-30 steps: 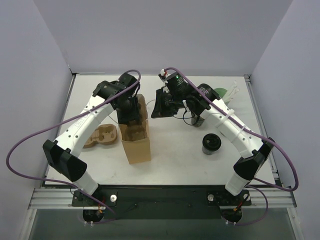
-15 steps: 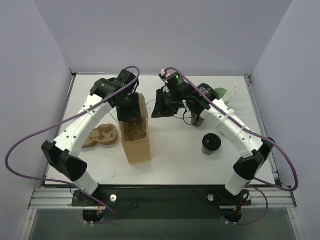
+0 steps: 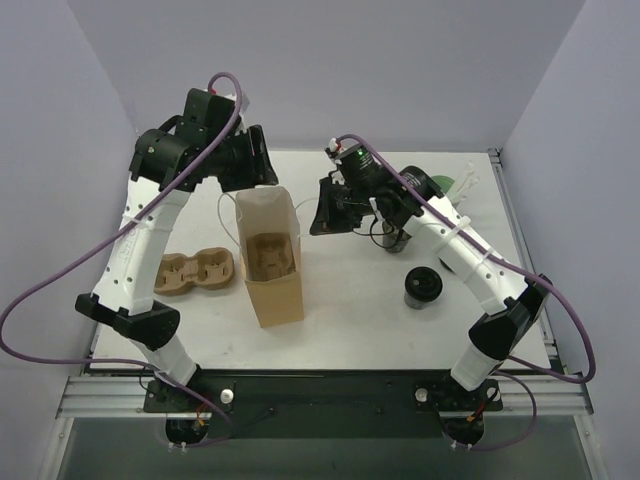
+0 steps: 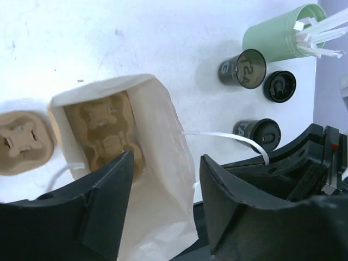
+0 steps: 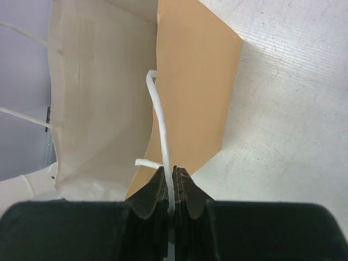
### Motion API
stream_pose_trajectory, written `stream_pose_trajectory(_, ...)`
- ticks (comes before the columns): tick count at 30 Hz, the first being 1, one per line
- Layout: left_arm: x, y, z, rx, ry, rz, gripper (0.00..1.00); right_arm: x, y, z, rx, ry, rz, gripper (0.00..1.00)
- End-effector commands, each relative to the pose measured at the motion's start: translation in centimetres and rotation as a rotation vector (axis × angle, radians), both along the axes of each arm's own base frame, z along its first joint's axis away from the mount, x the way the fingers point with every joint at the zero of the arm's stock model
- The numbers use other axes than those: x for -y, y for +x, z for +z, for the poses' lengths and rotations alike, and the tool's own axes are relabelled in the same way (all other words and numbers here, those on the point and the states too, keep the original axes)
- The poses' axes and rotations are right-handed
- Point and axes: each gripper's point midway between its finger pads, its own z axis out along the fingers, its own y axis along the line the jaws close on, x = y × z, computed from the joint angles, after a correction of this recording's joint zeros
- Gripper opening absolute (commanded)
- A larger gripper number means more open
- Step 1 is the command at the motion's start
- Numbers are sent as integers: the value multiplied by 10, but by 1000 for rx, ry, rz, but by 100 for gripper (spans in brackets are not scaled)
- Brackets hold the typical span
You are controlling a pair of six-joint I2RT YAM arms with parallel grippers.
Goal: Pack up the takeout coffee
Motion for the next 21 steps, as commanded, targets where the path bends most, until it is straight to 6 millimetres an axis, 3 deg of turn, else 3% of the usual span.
stream_pose_trajectory(1, -34, -17, 15, -18, -11, -46, 68, 3, -3, 30, 65, 56, 80, 0)
stream_pose_trajectory(2, -50, -5, 20, 9, -31, -5, 73, 2, -2, 36, 90, 60, 104, 1)
stream_pose_trajectory(3, -51, -6, 28, 40, -72, -30, 86, 3, 3, 34, 86, 57, 97, 7)
stream_pose_trajectory(4, -54, 6, 32, 88, -77, -48, 91, 4, 5, 35, 85, 57, 91, 11)
stream_pose_trajectory(5, -62, 11, 36, 112, -72, -32, 93, 3, 7, 37, 74, 68, 72, 19)
stream_pose_trajectory(7, -74, 31, 27, 92, -42, 10, 97, 4, 8, 41, 62, 84, 52, 28)
stream_pose_trajectory(8, -75, 38, 31, 109, -36, 22, 97, 2, 7, 43, 59, 91, 48, 38)
stream_pose_trajectory(11, -83, 58, 5, 43, -5, 102, 97, 4, 2, 56, 58, 108, 1, 58)
stream_pose_trajectory(14, -99, 71, -9, 35, 21, 230, 97, 8, -6, 62, 57, 93, -71, 63)
stream_pose_trajectory(15, -101, 66, -25, -6, 14, 246, 97, 8, -9, 63, 46, 97, -96, 63)
stream_pose_trajectory(16, -108, 73, -25, 1, -31, 292, 97, 10, -7, 61, 57, 81, -143, 64)
stream_pose_trajectory(21, -141, 67, -52, -53, -100, 395, 97, 9, -19, 44, 26, 24, -288, 61)
